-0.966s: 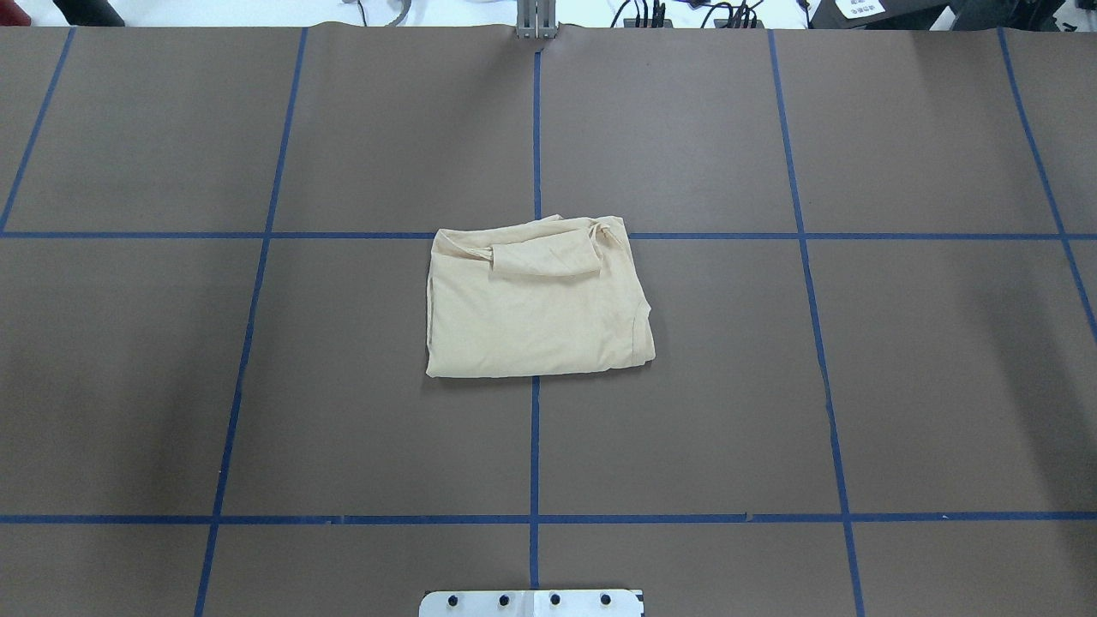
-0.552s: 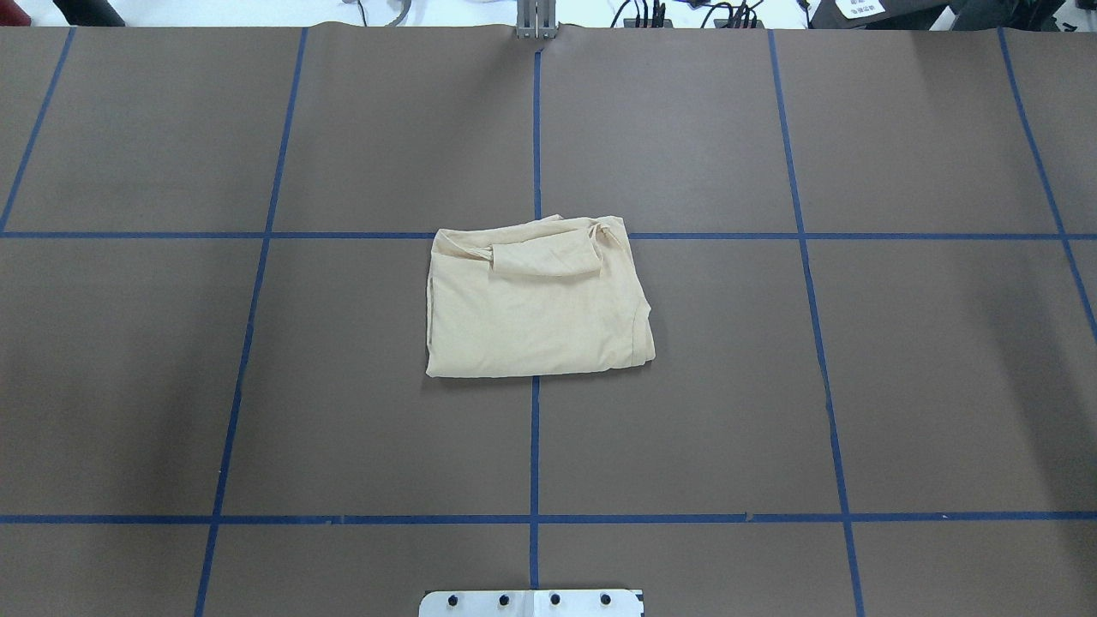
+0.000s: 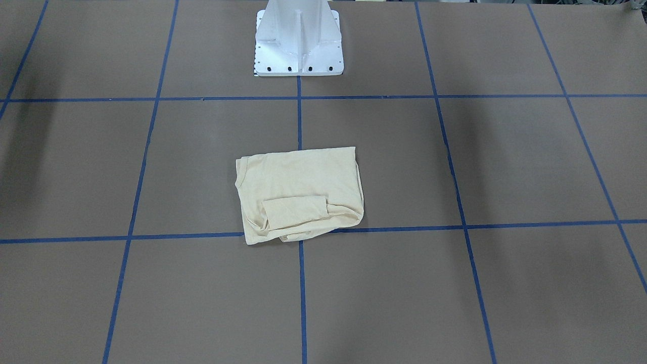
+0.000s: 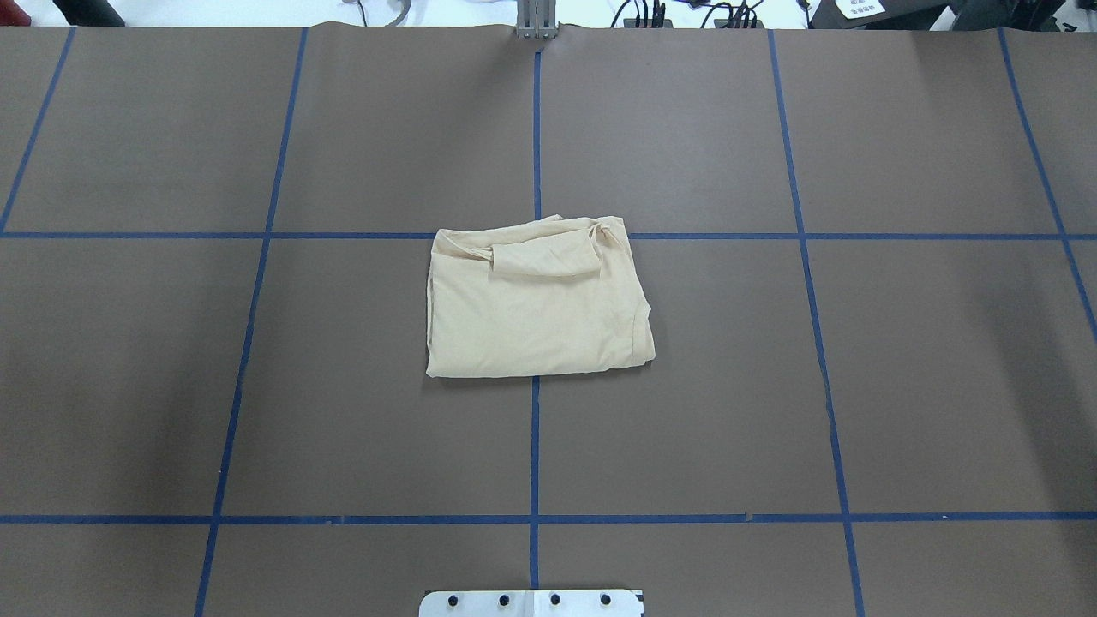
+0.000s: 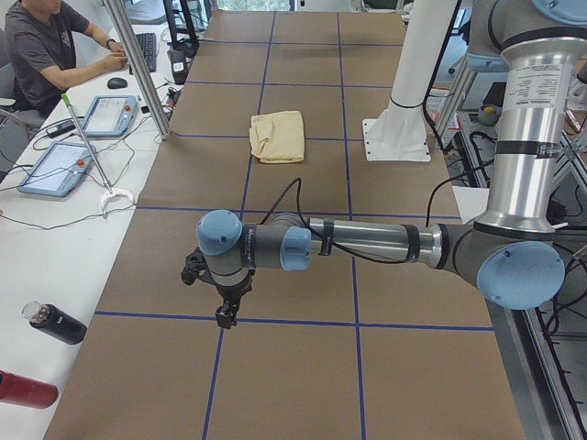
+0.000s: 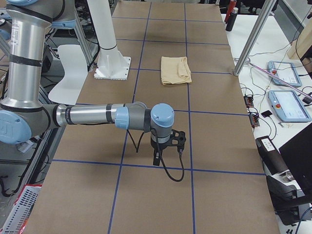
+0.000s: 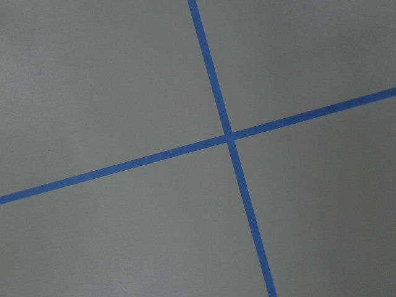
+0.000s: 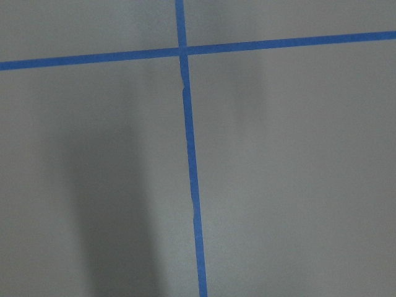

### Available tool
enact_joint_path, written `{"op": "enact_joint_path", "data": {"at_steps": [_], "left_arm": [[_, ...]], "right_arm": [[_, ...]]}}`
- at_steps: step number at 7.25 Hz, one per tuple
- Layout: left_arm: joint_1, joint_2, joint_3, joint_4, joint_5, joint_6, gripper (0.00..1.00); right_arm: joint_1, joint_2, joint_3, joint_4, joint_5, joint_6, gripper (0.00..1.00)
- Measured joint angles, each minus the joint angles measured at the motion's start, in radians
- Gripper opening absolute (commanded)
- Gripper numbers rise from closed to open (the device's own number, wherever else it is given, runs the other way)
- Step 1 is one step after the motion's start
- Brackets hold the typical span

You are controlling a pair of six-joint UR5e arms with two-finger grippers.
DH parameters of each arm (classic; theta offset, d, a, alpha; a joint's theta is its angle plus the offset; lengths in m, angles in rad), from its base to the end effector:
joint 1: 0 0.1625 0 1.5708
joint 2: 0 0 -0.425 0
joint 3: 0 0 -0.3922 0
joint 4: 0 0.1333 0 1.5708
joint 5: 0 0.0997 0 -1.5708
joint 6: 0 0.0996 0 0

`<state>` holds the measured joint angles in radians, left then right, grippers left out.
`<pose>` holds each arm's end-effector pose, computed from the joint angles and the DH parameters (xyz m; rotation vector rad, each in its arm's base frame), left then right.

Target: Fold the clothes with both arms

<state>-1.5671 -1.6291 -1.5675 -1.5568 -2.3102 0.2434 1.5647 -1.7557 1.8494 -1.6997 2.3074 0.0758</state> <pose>-0.0643 -0.5192 0.6347 0.1276 0.7313 0.2508 0.0639 -0.4098 0.6208 -0.0637 -0.7347 0.0795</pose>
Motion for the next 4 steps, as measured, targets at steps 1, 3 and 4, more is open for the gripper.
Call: {"op": "enact_joint_path", "data": {"at_steps": [1, 3, 4], "left_arm": [[0.0, 0.0, 0.0, -0.001, 0.0, 0.0, 1.0], [0.0, 0.0, 0.0, -0.001, 0.001, -0.047, 1.0], [0.0, 0.0, -0.001, -0.002, 0.001, -0.096, 1.0]], "right_arm": [[0.0, -0.002, 0.0, 0.0, 0.0, -0.001, 1.0], [0.0, -0.003, -0.002, 0.0, 0.0, 0.001, 1.0], [0.0, -0.004, -0.001, 0.0, 0.0, 0.002, 1.0]]}}
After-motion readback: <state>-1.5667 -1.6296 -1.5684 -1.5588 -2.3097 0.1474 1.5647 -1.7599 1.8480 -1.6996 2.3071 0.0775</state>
